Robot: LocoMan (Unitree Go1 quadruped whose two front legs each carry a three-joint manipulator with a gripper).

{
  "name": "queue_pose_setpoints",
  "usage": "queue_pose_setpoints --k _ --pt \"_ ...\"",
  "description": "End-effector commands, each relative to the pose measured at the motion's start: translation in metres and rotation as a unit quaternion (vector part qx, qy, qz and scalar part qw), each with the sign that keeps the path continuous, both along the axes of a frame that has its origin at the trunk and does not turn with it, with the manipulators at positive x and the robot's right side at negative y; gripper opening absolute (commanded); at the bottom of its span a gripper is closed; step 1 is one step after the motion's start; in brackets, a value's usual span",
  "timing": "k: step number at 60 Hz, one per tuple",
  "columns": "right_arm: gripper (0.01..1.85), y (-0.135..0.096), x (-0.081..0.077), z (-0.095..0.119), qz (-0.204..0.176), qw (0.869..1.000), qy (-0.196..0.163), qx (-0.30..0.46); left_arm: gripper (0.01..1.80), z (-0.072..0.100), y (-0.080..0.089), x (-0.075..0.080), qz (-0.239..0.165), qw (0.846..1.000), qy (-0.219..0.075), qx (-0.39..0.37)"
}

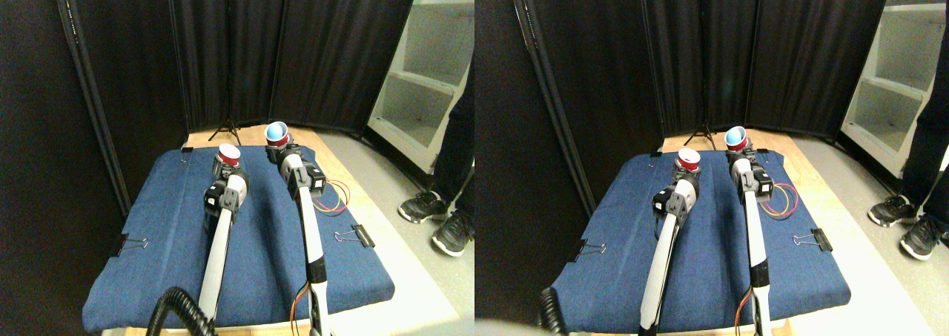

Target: Pour (bimanual)

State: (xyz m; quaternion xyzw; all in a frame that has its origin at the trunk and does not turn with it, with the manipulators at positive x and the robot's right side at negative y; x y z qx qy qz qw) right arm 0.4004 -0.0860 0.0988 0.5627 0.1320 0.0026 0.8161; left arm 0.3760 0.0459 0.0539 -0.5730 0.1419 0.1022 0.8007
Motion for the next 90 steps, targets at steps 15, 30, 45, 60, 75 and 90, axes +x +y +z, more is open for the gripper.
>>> queue_pose_setpoints --k 15,30,45,60,75,90 --pt "0.33 0.022 0.011 0.013 0.043 0.997 -0.020 -0.058 0.33 0.012 -0.008 0.005 -0.002 1.000 -0.020 -0.021" --pt "0.33 0.033 0.013 0.020 0.059 0.995 -0.025 -0.081 0.33 0.017 -0.012 0.004 -0.010 0.999 -0.017 -0.025" --pt "0.33 0.041 0.010 0.026 0.073 0.990 -0.036 -0.116 0.33 0.019 -0.014 0.002 -0.009 1.000 -0.016 -0.022" --pt "0.34 0.045 0.006 0.027 0.085 0.985 -0.051 -0.141 0.33 0.020 -0.015 0.003 -0.008 1.000 -0.010 -0.020" --pt "0.35 0.044 0.004 0.031 0.097 0.976 -0.059 -0.186 0.33 0.015 -0.013 0.007 -0.004 1.000 -0.010 -0.009" --pt "0.37 0.049 -0.001 0.033 0.109 0.965 -0.066 -0.231 0.33 0.017 -0.015 0.006 -0.007 1.000 -0.007 -0.015"
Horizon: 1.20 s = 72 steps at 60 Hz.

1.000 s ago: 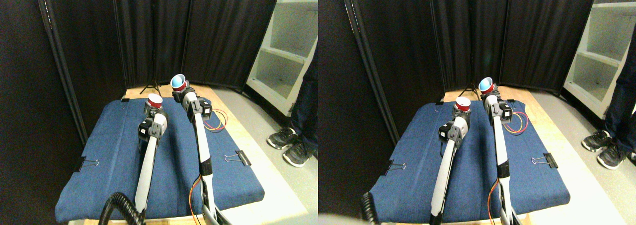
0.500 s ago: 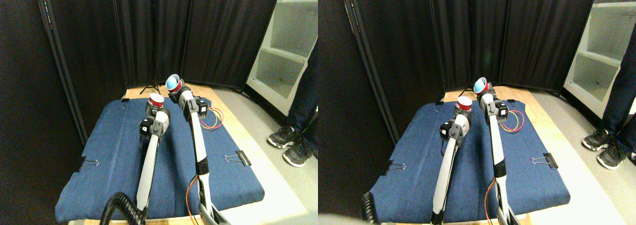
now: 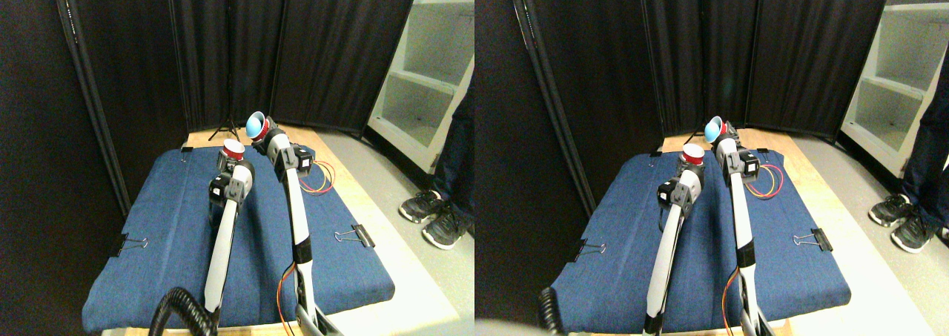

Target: Pour (bimanual)

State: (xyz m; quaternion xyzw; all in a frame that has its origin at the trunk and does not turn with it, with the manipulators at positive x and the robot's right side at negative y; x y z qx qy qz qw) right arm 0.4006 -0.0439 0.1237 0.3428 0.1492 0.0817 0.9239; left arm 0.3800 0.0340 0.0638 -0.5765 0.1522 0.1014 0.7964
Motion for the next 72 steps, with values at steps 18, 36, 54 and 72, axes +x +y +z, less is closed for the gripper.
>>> queue_pose_setpoints --k 18,36,54,72 --pt "0.38 0.007 0.000 0.008 0.041 0.998 -0.026 -0.047 0.33 0.010 -0.006 -0.002 -0.004 1.000 -0.011 -0.019" --pt "0.38 0.010 0.003 0.004 0.045 0.994 -0.034 -0.098 0.33 0.013 -0.010 -0.007 -0.012 1.000 -0.006 -0.027" --pt "0.37 0.022 0.006 0.002 0.054 0.985 -0.040 -0.159 0.33 0.015 -0.004 -0.007 -0.013 1.000 -0.008 -0.027" --pt "0.34 0.030 0.007 0.000 0.099 0.950 -0.108 -0.275 0.33 0.012 0.001 -0.005 -0.012 1.000 -0.008 -0.025"
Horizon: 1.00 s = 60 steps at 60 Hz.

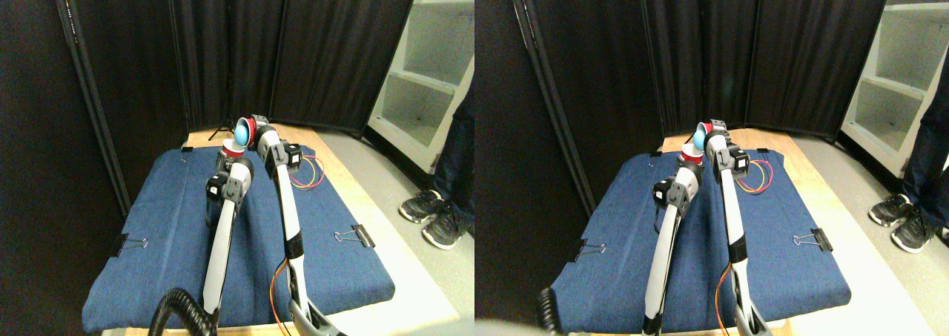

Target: Pour (bimanual)

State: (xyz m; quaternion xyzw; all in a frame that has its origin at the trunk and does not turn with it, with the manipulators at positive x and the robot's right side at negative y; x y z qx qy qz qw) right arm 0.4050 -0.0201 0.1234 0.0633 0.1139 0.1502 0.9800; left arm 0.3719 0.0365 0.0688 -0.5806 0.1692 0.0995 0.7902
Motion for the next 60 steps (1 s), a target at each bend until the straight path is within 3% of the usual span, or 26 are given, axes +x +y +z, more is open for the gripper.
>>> queue_pose_setpoints --k 1,13,29,31,37,39,41,42,44,45,47,49,53,54,56,58,60 --pt "0.33 0.005 0.003 0.000 0.024 0.999 -0.020 -0.018 0.33 0.006 -0.001 0.004 0.000 1.000 -0.021 -0.018" --pt "0.35 0.003 -0.003 0.001 0.056 0.990 -0.064 -0.117 0.33 0.004 -0.004 0.007 0.001 1.000 -0.018 -0.018" --pt "0.33 -0.003 -0.005 0.000 0.037 0.994 -0.061 -0.084 0.33 0.003 -0.006 0.007 0.002 1.000 -0.020 -0.011" --pt "0.33 -0.003 -0.005 -0.001 0.029 0.996 -0.057 -0.068 0.33 0.003 -0.006 0.007 0.001 1.000 -0.020 -0.012" --pt "0.37 -0.010 0.001 -0.002 -0.068 0.996 0.004 0.057 0.33 0.004 -0.005 0.007 -0.001 1.000 -0.021 -0.012" --pt "0.38 -0.011 0.001 -0.003 -0.078 0.994 0.013 0.070 0.33 0.004 -0.005 0.007 -0.001 1.000 -0.021 -0.012" --pt "0.37 -0.017 0.003 -0.005 -0.106 0.982 0.048 0.147 0.33 0.003 -0.004 0.006 -0.004 1.000 -0.022 -0.011" --pt "0.35 -0.019 0.004 -0.007 -0.132 0.967 0.070 0.204 0.33 0.003 -0.004 0.006 0.000 1.000 -0.023 -0.011" --pt "0.34 -0.021 0.005 -0.008 -0.141 0.960 0.079 0.227 0.33 0.003 -0.004 0.006 0.001 1.000 -0.023 -0.010" --pt "0.33 -0.025 0.009 -0.010 -0.157 0.945 0.096 0.272 0.33 0.003 -0.003 0.006 0.003 1.000 -0.026 -0.009" --pt "0.33 -0.029 0.010 -0.013 -0.177 0.928 0.106 0.309 0.33 0.003 -0.002 0.006 0.003 1.000 -0.028 -0.007" --pt "0.33 -0.030 0.011 -0.014 -0.180 0.923 0.110 0.322 0.33 0.003 -0.002 0.006 0.003 1.000 -0.028 -0.006" --pt "0.33 -0.037 0.012 -0.018 -0.205 0.891 0.124 0.385 0.33 0.004 0.001 0.007 0.002 1.000 -0.030 -0.006" --pt "0.33 -0.037 0.012 -0.018 -0.205 0.891 0.124 0.385 0.33 0.004 0.001 0.007 0.002 1.000 -0.030 -0.006" --pt "0.33 -0.040 0.011 -0.019 -0.208 0.873 0.137 0.420 0.33 0.004 0.002 0.007 0.002 1.000 -0.031 -0.003" --pt "0.33 -0.041 0.010 -0.020 -0.209 0.866 0.138 0.433 0.33 0.004 0.003 0.007 0.004 0.999 -0.033 -0.002" --pt "0.33 -0.043 0.010 -0.021 -0.210 0.849 0.151 0.460 0.33 0.005 0.003 0.007 0.005 0.999 -0.036 0.000"
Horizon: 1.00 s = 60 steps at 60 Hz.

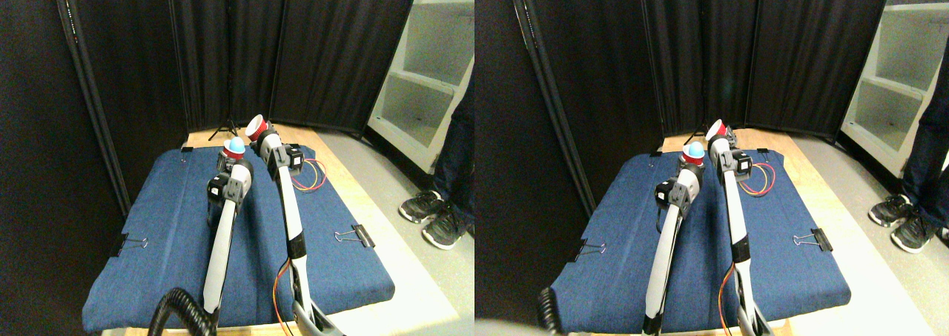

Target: Pour (bimanual)

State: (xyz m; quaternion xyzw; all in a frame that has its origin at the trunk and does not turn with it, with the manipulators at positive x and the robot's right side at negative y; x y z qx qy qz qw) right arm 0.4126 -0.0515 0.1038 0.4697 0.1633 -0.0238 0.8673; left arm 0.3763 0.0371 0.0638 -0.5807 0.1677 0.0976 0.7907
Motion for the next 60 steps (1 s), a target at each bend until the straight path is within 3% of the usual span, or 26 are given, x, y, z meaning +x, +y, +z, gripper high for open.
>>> queue_pose_setpoints --k 1,13,26,44,60 --pt "0.33 -0.012 0.001 -0.002 -0.029 0.994 0.014 0.105 0.33 0.010 0.004 0.003 0.007 0.999 -0.034 0.000" --pt "0.33 -0.019 -0.005 -0.012 -0.038 0.984 0.008 0.174 0.33 0.006 0.012 0.006 0.007 0.999 -0.037 -0.002" --pt "0.33 -0.029 -0.011 -0.026 -0.054 0.981 -0.002 0.188 0.33 -0.002 0.022 0.012 0.022 0.999 -0.035 0.003" --pt "0.33 -0.040 -0.016 -0.053 -0.064 0.979 -0.005 0.194 0.33 -0.032 0.034 0.020 0.064 0.998 -0.027 0.014" --pt "0.33 -0.045 -0.014 -0.078 -0.085 0.979 0.002 0.185 0.33 -0.062 0.043 0.030 0.089 0.996 0.004 0.023"
